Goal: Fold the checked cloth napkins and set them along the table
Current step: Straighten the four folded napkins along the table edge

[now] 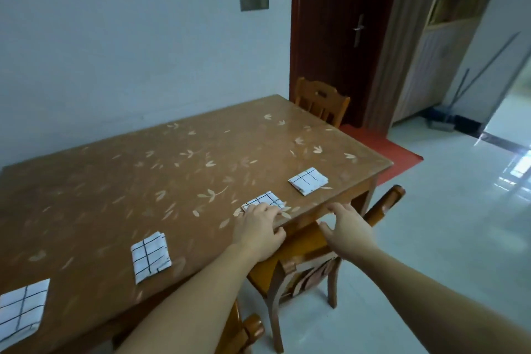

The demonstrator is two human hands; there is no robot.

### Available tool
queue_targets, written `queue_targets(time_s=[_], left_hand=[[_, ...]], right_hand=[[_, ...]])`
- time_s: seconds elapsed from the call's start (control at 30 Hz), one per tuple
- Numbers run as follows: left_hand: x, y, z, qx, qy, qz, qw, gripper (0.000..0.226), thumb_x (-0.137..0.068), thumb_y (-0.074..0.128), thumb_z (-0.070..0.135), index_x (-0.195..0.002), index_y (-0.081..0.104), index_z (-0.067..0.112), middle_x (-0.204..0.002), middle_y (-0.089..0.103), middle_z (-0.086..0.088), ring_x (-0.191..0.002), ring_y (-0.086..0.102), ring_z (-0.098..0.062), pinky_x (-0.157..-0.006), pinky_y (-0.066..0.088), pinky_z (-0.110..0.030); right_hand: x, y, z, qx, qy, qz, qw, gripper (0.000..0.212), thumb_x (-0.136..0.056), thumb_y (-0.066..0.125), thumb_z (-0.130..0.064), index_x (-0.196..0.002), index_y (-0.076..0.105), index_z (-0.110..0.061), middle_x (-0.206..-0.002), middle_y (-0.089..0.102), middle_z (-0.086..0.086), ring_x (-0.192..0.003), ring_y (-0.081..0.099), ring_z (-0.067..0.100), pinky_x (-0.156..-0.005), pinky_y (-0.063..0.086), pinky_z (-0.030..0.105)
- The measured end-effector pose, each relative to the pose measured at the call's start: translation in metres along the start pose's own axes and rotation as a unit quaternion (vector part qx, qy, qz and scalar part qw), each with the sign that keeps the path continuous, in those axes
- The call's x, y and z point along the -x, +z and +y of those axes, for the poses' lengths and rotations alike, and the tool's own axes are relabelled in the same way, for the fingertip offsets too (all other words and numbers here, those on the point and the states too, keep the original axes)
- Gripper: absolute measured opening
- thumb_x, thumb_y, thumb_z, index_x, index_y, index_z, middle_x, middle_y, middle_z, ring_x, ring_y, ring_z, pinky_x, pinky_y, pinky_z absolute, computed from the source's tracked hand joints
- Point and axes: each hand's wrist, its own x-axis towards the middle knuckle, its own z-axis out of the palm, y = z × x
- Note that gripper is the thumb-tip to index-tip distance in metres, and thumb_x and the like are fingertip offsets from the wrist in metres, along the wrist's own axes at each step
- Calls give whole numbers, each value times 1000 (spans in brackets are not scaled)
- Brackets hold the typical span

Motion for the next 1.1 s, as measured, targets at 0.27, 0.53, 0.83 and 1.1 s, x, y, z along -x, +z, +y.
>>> queue_targets(time_s=[0.27, 0.53, 0.83, 1.1], left_hand=[[-31, 17, 3, 7, -55, 8, 998, 36, -93, 47, 44, -127, 54, 35, -130, 51, 11, -122, 42, -17, -100, 37, -34], [-101, 43, -27, 35, -134, 3, 990, 41, -87, 54, 41, -128, 52, 34, -127, 50, 10, -118, 45, -17, -100, 37, -35], [-123, 50, -59, 52, -222, 12, 974, 37, -89, 53, 40, -125, 53, 33, -124, 51, 10, -118, 46, -16, -95, 41, -33], [-132, 61, -53, 62, -370, 16, 927, 36, -88, 54, 36, -123, 56, 27, -122, 55, 4, -114, 51, -20, -88, 45, -34]], right_hand=[[-57, -3, 21, 32, -17, -1, 999, 49, -88, 50, -46, -133, 49, -26, -129, 54, -3, -91, 60, 10, -66, 58, 26], [-151, 18, 25, 62, -43, -63, 995, 54, -88, 51, -40, -138, 43, -22, -137, 48, -1, -107, 58, 18, -82, 55, 38], [-217, 45, -2, 54, -113, -121, 985, 48, -89, 49, -40, -134, 47, -21, -136, 49, -3, -114, 55, 20, -88, 50, 38], [-263, 79, -2, 46, -188, -212, 958, 38, -91, 49, -40, -121, 53, -17, -119, 54, 3, -102, 57, 25, -81, 49, 38]])
